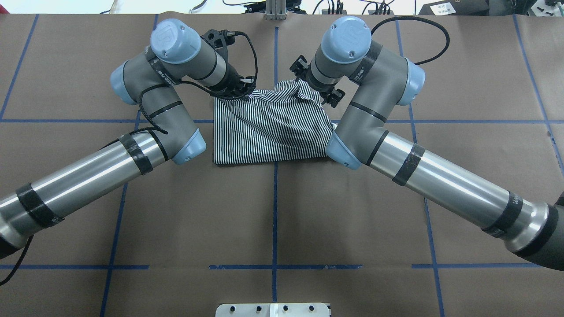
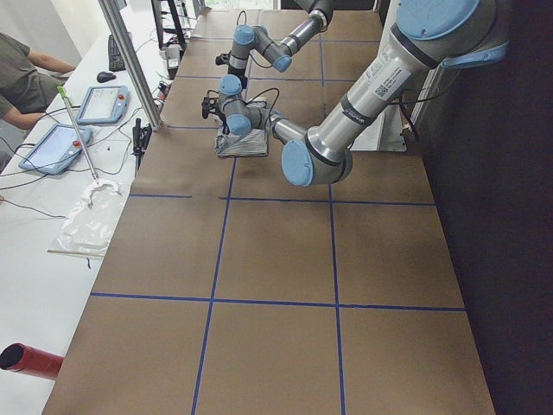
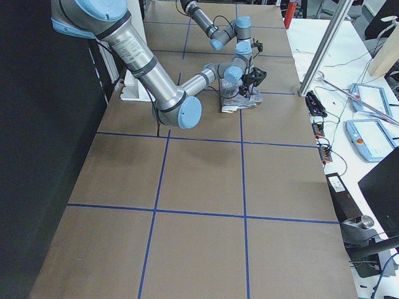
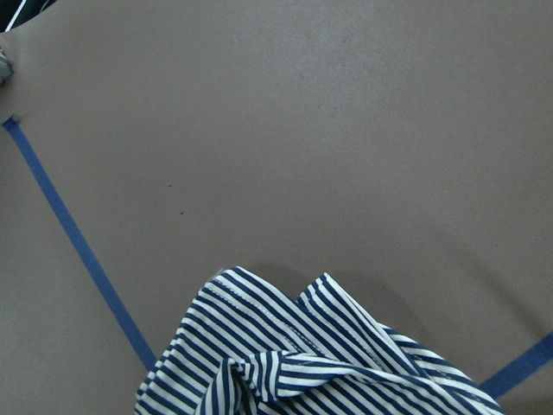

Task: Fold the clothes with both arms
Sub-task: 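Release the folded edge with both grippers and press the fold down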

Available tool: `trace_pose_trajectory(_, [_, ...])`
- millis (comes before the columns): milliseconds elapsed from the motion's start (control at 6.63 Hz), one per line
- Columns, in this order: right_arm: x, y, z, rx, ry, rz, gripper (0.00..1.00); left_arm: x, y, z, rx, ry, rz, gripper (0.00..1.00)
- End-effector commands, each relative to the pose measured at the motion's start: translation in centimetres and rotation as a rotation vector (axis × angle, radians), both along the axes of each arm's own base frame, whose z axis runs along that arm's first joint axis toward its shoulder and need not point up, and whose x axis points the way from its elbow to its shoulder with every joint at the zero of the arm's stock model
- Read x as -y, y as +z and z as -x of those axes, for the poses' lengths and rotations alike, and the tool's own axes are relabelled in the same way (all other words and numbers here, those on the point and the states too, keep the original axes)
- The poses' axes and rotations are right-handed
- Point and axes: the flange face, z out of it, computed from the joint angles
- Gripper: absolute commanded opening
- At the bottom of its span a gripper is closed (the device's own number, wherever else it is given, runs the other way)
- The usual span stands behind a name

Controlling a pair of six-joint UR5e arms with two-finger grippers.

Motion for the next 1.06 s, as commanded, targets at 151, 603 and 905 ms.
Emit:
trace_pose_trajectory(151, [-0.3, 0.1, 0.4, 0.000, -0.006, 0.001, 1.00, -1.5, 1.6, -0.4, 0.027, 0.017, 0.019, 0.00])
trace_pose_trajectory(603, [-1.4, 0.0, 1.7, 0.002, -0.021, 0.006, 1.00, -0.7, 3.5, -1.0, 0.073, 0.039, -0.014, 0.00])
trace_pose_trajectory(905, [-1.6, 0.2, 1.7, 0.001, -0.023, 0.007, 1.00, 1.9, 4.1, 1.0, 0.095, -0.007, -0.041, 0.00])
